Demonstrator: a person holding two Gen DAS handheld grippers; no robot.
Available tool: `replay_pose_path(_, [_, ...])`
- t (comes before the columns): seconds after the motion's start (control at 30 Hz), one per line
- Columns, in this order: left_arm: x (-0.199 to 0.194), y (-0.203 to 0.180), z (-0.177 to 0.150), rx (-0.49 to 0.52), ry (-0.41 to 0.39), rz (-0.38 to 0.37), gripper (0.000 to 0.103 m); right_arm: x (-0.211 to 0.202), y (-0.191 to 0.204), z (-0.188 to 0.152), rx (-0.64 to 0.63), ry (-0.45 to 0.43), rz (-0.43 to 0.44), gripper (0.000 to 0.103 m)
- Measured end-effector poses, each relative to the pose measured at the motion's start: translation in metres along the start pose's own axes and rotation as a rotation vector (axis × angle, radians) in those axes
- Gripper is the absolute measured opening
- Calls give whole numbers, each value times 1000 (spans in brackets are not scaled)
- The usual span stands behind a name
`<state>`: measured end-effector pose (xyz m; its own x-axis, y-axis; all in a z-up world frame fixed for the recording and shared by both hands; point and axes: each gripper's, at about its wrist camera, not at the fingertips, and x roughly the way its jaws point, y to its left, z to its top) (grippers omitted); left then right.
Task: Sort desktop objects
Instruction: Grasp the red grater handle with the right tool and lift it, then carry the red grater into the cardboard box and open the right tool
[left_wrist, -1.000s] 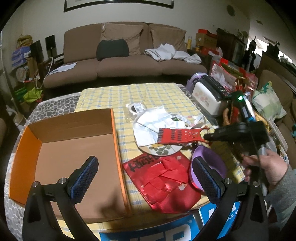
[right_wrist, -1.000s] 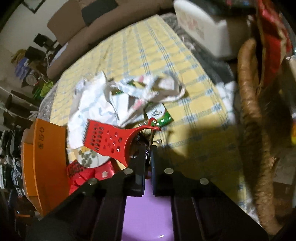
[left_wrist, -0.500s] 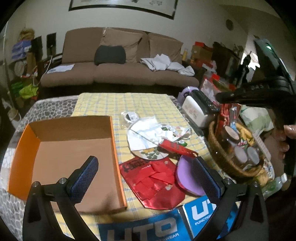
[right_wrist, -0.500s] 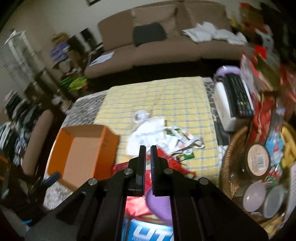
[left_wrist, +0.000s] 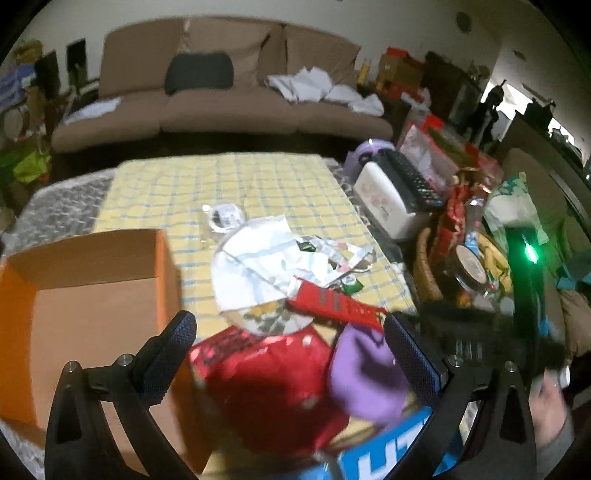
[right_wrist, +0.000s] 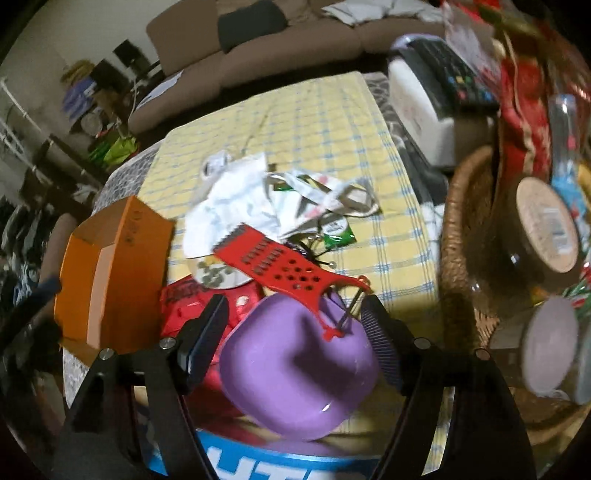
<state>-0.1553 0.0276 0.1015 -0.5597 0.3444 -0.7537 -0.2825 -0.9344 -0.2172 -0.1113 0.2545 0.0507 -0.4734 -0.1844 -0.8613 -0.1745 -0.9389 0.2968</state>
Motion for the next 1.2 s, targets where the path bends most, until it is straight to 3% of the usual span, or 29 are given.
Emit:
replay_pose_path(0.17, [60, -4, 22, 21, 99, 42, 99, 19, -11, -9, -2, 5, 3, 72])
replay_pose_path(0.27, [84, -9, 23, 28, 139, 24, 98, 30, -18, -9, 16, 17, 17, 72])
replay_pose_path(0.47, [123, -5, 15, -11, 212, -12, 80, 43, -27, -9, 29, 0, 64, 70])
replay_pose_path(0.53, [132, -2, 11, -36, 227, -23, 67, 44, -27, -9, 31, -9, 70, 70])
replay_pose_path(0.63, [144, -2, 6, -55, 258, -42, 59, 47, -26, -8, 24, -7, 71, 68])
replay_pose_path(0.77, [152, -8, 3, -43, 268, -58, 54, 52, -26, -5, 19, 5, 75, 52])
replay_pose_path(1.0, [140, -13, 7, -36, 263, -98, 54, 42, -27, -3, 17, -15, 59, 51])
replay_pose_path(1.2, [85, -9, 16, -28, 193, -137, 54, 4, -3, 2, -42, -70, 43, 51])
